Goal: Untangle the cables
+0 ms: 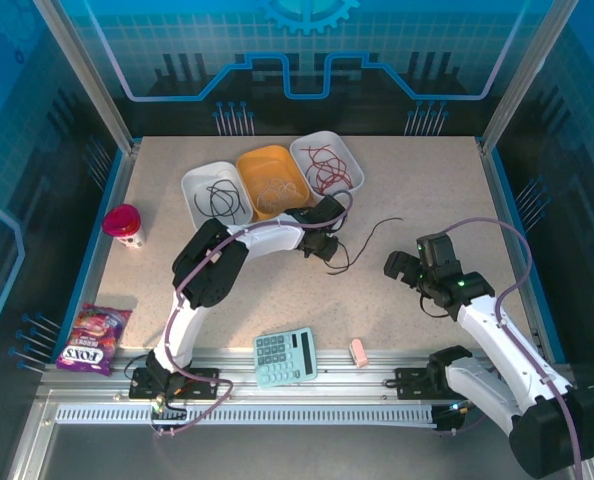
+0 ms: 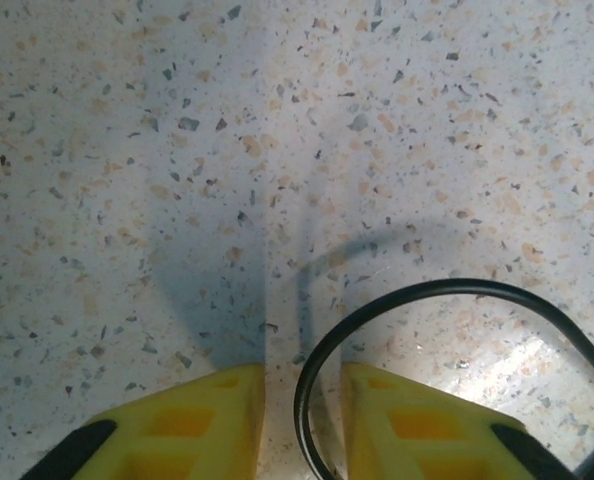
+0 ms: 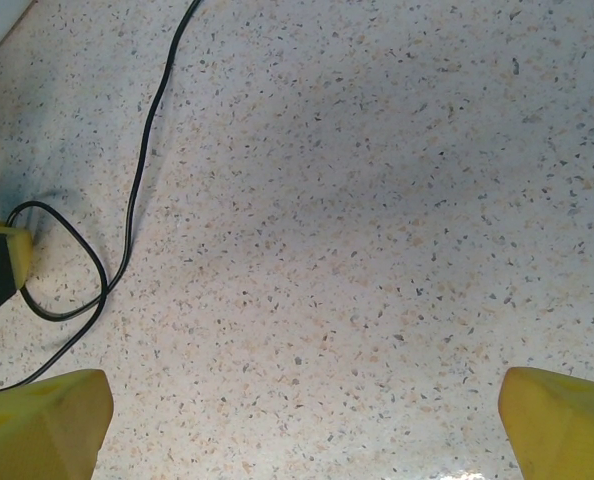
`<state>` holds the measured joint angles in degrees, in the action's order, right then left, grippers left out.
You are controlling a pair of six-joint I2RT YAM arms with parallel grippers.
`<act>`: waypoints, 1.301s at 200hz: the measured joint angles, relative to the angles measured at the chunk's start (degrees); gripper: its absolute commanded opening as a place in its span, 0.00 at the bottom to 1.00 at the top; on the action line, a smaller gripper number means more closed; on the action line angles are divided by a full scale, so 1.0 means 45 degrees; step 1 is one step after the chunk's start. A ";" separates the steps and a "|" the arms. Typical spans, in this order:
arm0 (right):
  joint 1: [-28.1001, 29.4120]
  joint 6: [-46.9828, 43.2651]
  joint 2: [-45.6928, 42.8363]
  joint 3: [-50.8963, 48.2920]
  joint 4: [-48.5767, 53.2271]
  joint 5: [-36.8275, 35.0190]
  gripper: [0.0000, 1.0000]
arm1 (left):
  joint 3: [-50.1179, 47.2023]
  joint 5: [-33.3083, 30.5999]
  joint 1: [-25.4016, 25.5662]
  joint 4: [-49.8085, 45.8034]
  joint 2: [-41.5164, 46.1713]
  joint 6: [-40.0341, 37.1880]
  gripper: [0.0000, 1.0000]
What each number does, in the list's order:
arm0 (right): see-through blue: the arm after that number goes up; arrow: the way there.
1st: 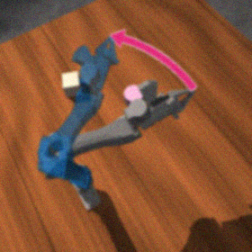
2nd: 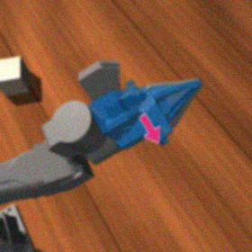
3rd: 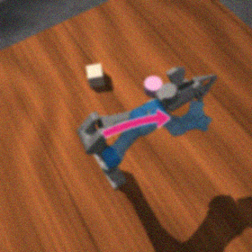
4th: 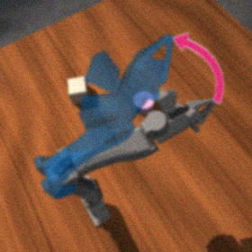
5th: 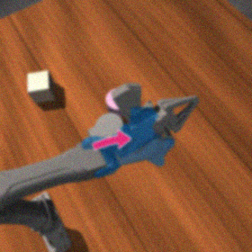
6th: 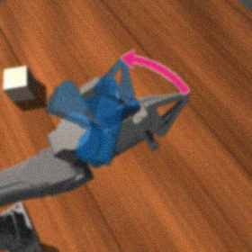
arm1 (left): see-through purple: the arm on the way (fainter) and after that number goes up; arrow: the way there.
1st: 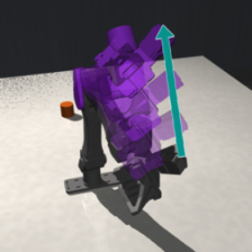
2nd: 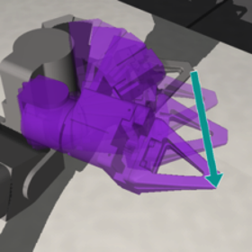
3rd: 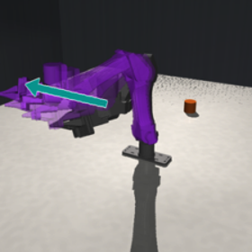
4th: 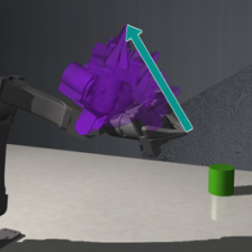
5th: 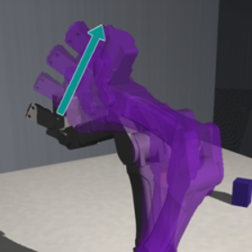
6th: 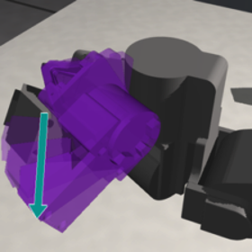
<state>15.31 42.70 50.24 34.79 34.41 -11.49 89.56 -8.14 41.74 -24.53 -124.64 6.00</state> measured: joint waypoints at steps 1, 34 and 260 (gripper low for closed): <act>0.0000 -0.0005 0.0005 0.0000 0.0000 0.0000 1.00 | 0.0010 -0.0005 0.0000 -0.0010 -0.0010 0.0005 0.22; 0.0000 0.0000 0.0005 0.0000 -0.0039 0.0005 1.00 | 0.0461 -0.0301 -0.0015 -0.0515 -0.0214 -0.0029 0.00; 0.0000 0.0000 0.0418 0.0010 -0.0325 0.0233 1.00 | -0.5765 -0.0282 0.0112 0.3628 0.6343 0.2968 0.00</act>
<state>15.31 42.70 52.12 34.83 32.95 -10.44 63.61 -9.41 42.24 -8.21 -96.09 19.35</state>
